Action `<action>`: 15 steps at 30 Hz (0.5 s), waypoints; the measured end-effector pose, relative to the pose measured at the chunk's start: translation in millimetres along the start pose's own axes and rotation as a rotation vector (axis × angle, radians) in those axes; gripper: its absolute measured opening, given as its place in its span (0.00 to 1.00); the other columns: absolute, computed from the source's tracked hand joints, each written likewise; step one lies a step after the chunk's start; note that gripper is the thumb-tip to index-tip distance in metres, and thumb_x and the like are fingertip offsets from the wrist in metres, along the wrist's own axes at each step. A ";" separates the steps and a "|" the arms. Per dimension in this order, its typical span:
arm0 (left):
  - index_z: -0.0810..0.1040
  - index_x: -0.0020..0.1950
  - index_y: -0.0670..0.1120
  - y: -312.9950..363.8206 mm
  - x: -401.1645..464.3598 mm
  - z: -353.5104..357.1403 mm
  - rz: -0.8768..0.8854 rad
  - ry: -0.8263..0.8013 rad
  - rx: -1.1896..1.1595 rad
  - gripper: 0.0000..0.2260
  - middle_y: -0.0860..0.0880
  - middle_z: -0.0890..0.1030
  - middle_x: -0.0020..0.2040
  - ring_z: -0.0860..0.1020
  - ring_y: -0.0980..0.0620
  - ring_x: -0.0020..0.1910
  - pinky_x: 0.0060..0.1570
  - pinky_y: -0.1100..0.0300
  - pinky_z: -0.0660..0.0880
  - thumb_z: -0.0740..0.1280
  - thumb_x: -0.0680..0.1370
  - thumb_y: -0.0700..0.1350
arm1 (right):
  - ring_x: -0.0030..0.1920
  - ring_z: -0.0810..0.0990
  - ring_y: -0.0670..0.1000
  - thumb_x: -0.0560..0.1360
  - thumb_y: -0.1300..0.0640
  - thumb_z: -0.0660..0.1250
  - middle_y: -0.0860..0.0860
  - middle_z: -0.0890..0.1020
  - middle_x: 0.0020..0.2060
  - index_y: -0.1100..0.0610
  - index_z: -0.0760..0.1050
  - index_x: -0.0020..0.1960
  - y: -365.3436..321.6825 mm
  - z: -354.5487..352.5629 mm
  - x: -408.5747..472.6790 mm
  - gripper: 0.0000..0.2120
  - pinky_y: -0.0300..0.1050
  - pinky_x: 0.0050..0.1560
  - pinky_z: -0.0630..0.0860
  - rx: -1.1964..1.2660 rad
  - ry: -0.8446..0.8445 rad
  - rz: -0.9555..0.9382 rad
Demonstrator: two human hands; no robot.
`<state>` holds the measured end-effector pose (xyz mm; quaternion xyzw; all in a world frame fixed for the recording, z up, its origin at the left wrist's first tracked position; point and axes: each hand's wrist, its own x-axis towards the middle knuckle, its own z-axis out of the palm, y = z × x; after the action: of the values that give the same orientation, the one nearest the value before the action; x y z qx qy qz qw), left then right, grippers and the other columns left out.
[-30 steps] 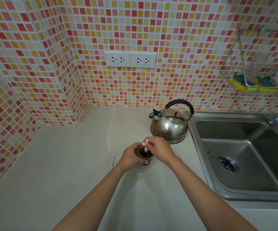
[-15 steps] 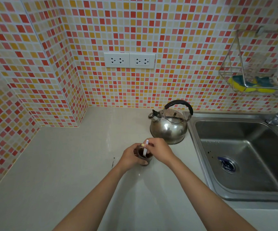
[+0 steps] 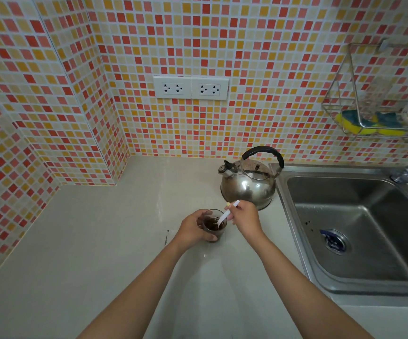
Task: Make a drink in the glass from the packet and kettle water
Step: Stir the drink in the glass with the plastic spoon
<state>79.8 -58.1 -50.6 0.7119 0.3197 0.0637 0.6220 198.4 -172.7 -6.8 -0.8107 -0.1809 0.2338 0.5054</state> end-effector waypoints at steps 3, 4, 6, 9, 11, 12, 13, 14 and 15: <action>0.77 0.63 0.45 -1.3 0.6 -0.5 0.010 -0.003 -0.014 0.34 0.45 0.82 0.59 0.79 0.45 0.58 0.58 0.53 0.78 0.79 0.58 0.30 | 0.21 0.73 0.41 0.76 0.64 0.60 0.50 0.78 0.27 0.60 0.79 0.40 -6.2 -7.4 2.0 0.11 0.33 0.26 0.69 0.102 0.045 0.023; 0.77 0.63 0.44 -1.7 0.7 -0.7 0.014 -0.004 -0.016 0.34 0.44 0.82 0.59 0.79 0.45 0.59 0.59 0.52 0.78 0.79 0.59 0.30 | 0.22 0.73 0.41 0.76 0.64 0.60 0.51 0.77 0.27 0.59 0.79 0.40 -8.5 -9.5 2.6 0.11 0.33 0.26 0.69 0.113 0.048 0.014; 0.77 0.63 0.45 -1.9 0.2 -1.0 0.017 -0.008 -0.013 0.34 0.44 0.82 0.59 0.80 0.45 0.59 0.58 0.52 0.78 0.79 0.59 0.30 | 0.24 0.73 0.44 0.76 0.64 0.60 0.52 0.77 0.26 0.58 0.79 0.40 -12.9 -12.7 3.5 0.11 0.36 0.29 0.69 0.123 0.044 -0.013; 0.77 0.63 0.45 -0.9 -0.2 -1.4 0.015 -0.014 -0.007 0.34 0.45 0.82 0.59 0.79 0.45 0.59 0.58 0.53 0.78 0.79 0.59 0.30 | 0.22 0.74 0.39 0.77 0.63 0.61 0.49 0.77 0.26 0.58 0.79 0.41 -16.1 -14.6 3.0 0.10 0.34 0.29 0.70 0.066 0.021 -0.126; 0.77 0.63 0.45 -0.8 -0.1 -1.2 0.014 -0.015 -0.007 0.34 0.45 0.82 0.59 0.79 0.45 0.59 0.60 0.50 0.77 0.79 0.59 0.31 | 0.22 0.73 0.38 0.77 0.62 0.64 0.49 0.77 0.26 0.58 0.80 0.41 -16.1 -13.4 0.4 0.08 0.31 0.28 0.70 0.033 -0.061 -0.224; 0.77 0.63 0.45 -0.7 0.0 -1.1 0.011 -0.014 -0.010 0.34 0.45 0.82 0.59 0.79 0.45 0.59 0.61 0.49 0.77 0.79 0.59 0.31 | 0.24 0.73 0.38 0.76 0.61 0.65 0.51 0.78 0.27 0.59 0.80 0.40 -14.8 -11.8 -1.6 0.07 0.31 0.29 0.70 0.022 -0.125 -0.264; 0.77 0.63 0.45 -0.7 -0.1 -1.1 0.008 -0.010 -0.011 0.34 0.45 0.82 0.59 0.80 0.45 0.59 0.61 0.49 0.77 0.79 0.59 0.31 | 0.26 0.73 0.39 0.76 0.60 0.66 0.53 0.79 0.28 0.58 0.80 0.40 -12.6 -10.1 -3.2 0.07 0.31 0.31 0.70 -0.010 -0.187 -0.297; 0.77 0.62 0.45 -0.6 0.0 -1.1 0.009 -0.006 -0.007 0.34 0.45 0.82 0.58 0.80 0.45 0.59 0.60 0.50 0.78 0.79 0.58 0.31 | 0.28 0.74 0.40 0.76 0.59 0.66 0.55 0.80 0.30 0.58 0.81 0.40 -9.7 -8.4 -4.4 0.08 0.31 0.32 0.70 -0.064 -0.234 -0.324; 0.77 0.62 0.46 -0.6 -0.2 -1.2 0.010 -0.003 -0.001 0.34 0.45 0.83 0.57 0.80 0.45 0.58 0.59 0.51 0.78 0.79 0.57 0.32 | 0.31 0.75 0.41 0.76 0.57 0.66 0.56 0.82 0.32 0.57 0.82 0.41 -6.7 -7.2 -5.0 0.09 0.33 0.34 0.70 -0.129 -0.262 -0.344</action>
<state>78.9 -57.2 -50.9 0.7133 0.3153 0.0661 0.6225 197.9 -177.8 3.0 -0.7612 -0.3953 0.2355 0.4569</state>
